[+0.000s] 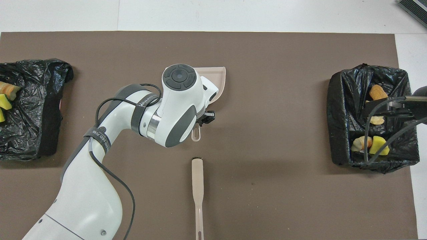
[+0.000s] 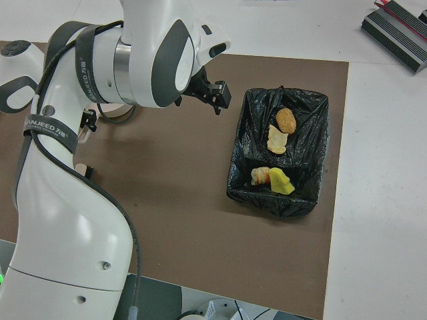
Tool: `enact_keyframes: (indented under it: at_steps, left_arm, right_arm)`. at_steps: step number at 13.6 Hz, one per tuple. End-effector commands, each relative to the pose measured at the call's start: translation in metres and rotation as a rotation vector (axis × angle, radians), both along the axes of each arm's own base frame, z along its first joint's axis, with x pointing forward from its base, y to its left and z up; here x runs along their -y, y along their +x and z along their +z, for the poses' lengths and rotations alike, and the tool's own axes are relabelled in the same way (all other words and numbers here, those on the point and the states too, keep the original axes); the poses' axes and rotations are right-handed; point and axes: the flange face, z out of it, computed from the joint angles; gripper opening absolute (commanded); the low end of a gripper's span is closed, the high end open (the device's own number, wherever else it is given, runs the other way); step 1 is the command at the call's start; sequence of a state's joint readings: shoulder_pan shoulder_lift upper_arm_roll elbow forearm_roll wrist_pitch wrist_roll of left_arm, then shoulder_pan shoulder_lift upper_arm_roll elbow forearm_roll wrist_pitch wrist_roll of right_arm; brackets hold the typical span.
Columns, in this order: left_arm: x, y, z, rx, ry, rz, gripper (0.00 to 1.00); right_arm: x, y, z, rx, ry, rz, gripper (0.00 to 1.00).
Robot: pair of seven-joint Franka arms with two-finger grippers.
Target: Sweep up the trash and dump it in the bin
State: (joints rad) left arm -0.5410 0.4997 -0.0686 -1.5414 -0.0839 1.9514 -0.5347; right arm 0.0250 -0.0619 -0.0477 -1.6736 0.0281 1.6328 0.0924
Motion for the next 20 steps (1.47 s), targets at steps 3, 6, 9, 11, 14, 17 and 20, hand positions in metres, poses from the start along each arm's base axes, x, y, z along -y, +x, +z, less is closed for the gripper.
enact_keyframes:
  at_steps: [3,6,9,11,14,17,20]
  left_arm:
    - [-0.001,0.011,0.011,0.049,-0.028,-0.022,1.00]
    - [-0.017,0.017,0.027,0.061,-0.027,-0.009,1.00]
    - [-0.058,0.031,0.066,0.097,-0.044,0.055,1.00]
    - [-0.094,0.043,0.075,0.077,-0.030,0.103,1.00]
    - [-0.159,0.048,0.115,0.060,-0.031,0.021,1.00]
    - [-0.234,0.052,0.154,0.067,-0.039,-0.017,1.00]
    - [-0.278,0.031,0.196,0.044,-0.004,-0.025,1.00]
  right_arm:
    - [0.001,-0.003,0.003,0.015,0.013,0.022,1.00]
    - [0.001,-0.003,0.002,0.014,0.013,0.022,1.00]
    - [0.001,-0.003,0.003,0.015,0.013,0.022,1.00]
    - [0.001,-0.004,0.003,0.017,0.013,0.022,1.00]
    - [0.001,-0.004,0.003,0.017,0.013,0.022,1.00]
    - [0.001,-0.003,0.003,0.015,0.013,0.022,1.00]
    - [0.001,-0.003,0.003,0.015,0.013,0.022,1.00]
